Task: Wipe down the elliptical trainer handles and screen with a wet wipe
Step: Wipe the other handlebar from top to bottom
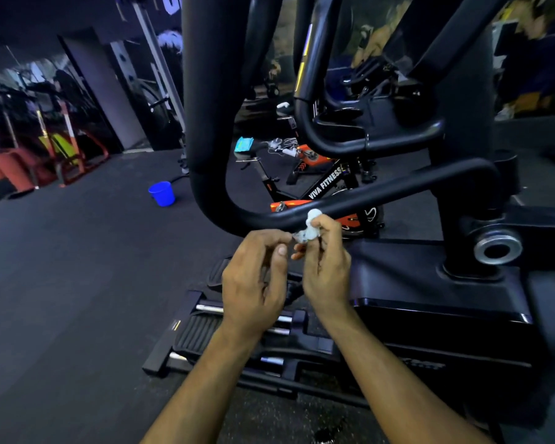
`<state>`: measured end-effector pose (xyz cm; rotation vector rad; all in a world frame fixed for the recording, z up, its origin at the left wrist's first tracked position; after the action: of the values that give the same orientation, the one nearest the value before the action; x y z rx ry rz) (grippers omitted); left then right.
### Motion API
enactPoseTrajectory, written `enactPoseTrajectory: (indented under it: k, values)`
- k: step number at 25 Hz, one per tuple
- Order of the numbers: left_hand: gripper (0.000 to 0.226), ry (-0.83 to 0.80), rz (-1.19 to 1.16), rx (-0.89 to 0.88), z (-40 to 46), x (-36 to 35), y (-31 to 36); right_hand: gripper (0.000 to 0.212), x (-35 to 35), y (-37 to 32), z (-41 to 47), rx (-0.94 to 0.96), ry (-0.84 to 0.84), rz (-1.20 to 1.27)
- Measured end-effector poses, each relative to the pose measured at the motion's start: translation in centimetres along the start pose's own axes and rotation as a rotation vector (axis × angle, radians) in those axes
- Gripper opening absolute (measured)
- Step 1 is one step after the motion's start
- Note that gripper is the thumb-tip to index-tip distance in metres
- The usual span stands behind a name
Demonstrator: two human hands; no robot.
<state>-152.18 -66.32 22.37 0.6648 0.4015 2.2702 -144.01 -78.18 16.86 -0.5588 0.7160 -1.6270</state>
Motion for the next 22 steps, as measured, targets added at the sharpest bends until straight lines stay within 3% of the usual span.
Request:
enactPoseTrajectory:
  k: [4, 8, 11, 14, 19, 22]
  values:
    - [0.017, 0.012, 0.011, -0.027, 0.9, -0.6, 0.5, 0.013, -2.7, -1.4, -1.5, -0.217, -0.154, 0.174]
    - [0.018, 0.006, -0.014, -0.034, 1.1, -0.9, 0.2, 0.030, -0.7, -1.1, -0.2, 0.007, -0.165, 0.087]
    - [0.020, 0.005, -0.054, -0.015, 1.3, -1.5, 0.2, 0.029, 2.1, 0.9, 1.6, -0.063, 0.004, 0.148]
    - [0.020, 0.001, -0.032, -0.057, 1.6, -2.4, 1.3, 0.027, 2.1, 0.9, 1.5, -0.064, 0.058, 0.131]
    - [0.027, 0.047, 0.005, -0.091, 4.1, -3.4, 3.0, 0.033, 1.7, 0.6, 1.3, 0.048, -0.128, 0.148]
    - [0.035, -0.020, 0.145, -0.147, 6.1, -4.3, 3.4, 0.033, 4.5, 3.0, 3.0, -0.016, -0.076, 0.138]
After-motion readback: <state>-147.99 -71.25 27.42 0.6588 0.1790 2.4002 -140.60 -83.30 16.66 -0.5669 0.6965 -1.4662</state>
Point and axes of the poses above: each hand's wrist, its own z-axis towards the middle knuckle, its own x-axis out of the back of the hand, y = z × x, the point moved 5 cm from there along z, towards the middle knuckle, and after that the axes turned 2 degrees about x, right-handed, at the moved point
